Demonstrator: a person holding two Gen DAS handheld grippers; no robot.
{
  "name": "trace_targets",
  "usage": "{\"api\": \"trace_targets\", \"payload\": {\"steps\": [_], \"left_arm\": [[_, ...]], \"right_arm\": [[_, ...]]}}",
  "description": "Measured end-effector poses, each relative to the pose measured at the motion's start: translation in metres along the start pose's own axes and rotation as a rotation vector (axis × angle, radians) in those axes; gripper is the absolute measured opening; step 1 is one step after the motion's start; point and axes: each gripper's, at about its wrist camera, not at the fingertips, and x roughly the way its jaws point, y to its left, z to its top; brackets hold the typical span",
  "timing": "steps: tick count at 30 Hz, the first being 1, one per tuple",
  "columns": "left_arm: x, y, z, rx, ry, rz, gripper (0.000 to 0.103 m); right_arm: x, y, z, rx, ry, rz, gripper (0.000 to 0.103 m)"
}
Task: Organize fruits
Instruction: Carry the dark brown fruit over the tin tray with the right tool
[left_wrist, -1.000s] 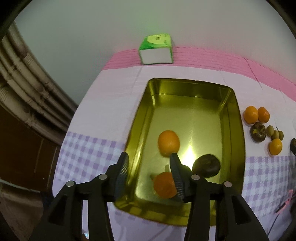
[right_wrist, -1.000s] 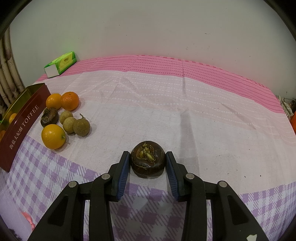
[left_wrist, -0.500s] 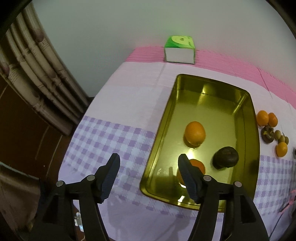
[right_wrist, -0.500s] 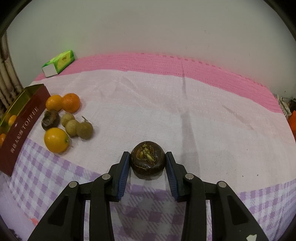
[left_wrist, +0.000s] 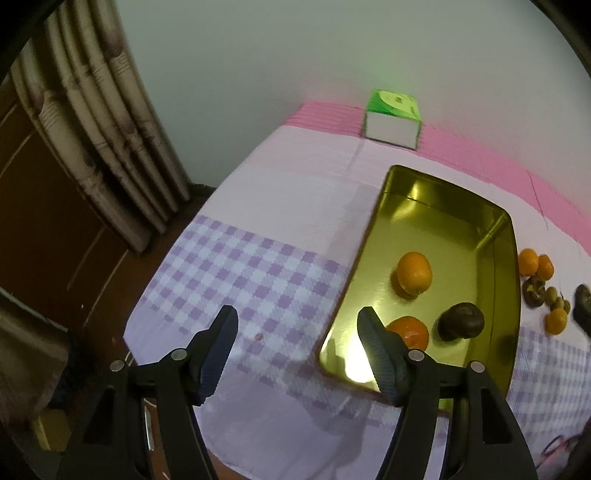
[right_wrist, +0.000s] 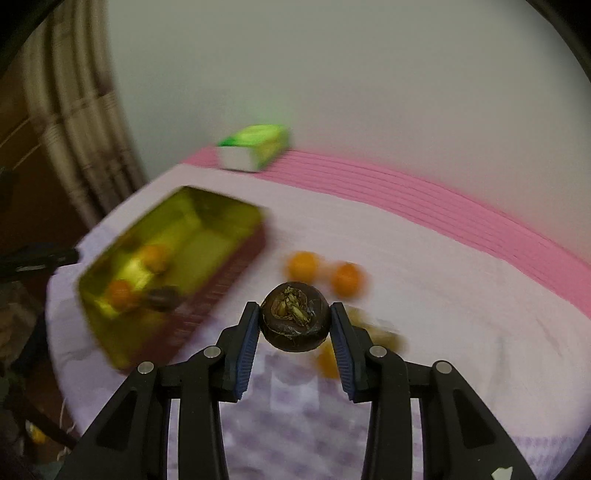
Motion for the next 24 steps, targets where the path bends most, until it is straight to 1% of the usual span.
{"api": "trace_targets", "payload": {"steps": [3,6,8,11,14,17,24], "left_arm": [[-0.002,0.01,-0.003,-0.029,-0.002,0.009,0.069],[-0.002,0.017,-0.004,-0.059,0.0,0.013,0.07],[-0.001,0.02,-0.005,-0.07,0.004,0.017,0.071],[-0.001,0.023,-0.005,-0.087,0.006,0.019,0.071],[-0.001,0.026,-0.005,-0.098,0.007,0.024,0.072],[0.001,0.027,-0.005,-0.104,0.011,0.027,0.073],[0.002,0.028,-0.006,-0.107,0.015,0.028,0.074]], "right_arm": [[0.014,0.036,0.008,-0.051,0.022,0.074,0.035],[0.028,0.063,0.01,-0.106,0.042,0.116,0.035],[0.037,0.08,0.012,-0.136,0.055,0.132,0.035],[0.049,0.097,0.011,-0.159,0.087,0.151,0.035],[0.055,0.104,0.006,-0.166,0.119,0.161,0.035],[0.061,0.107,0.002,-0.169,0.14,0.151,0.035],[0.076,0.108,0.002,-0.16,0.187,0.143,0.035]]}}
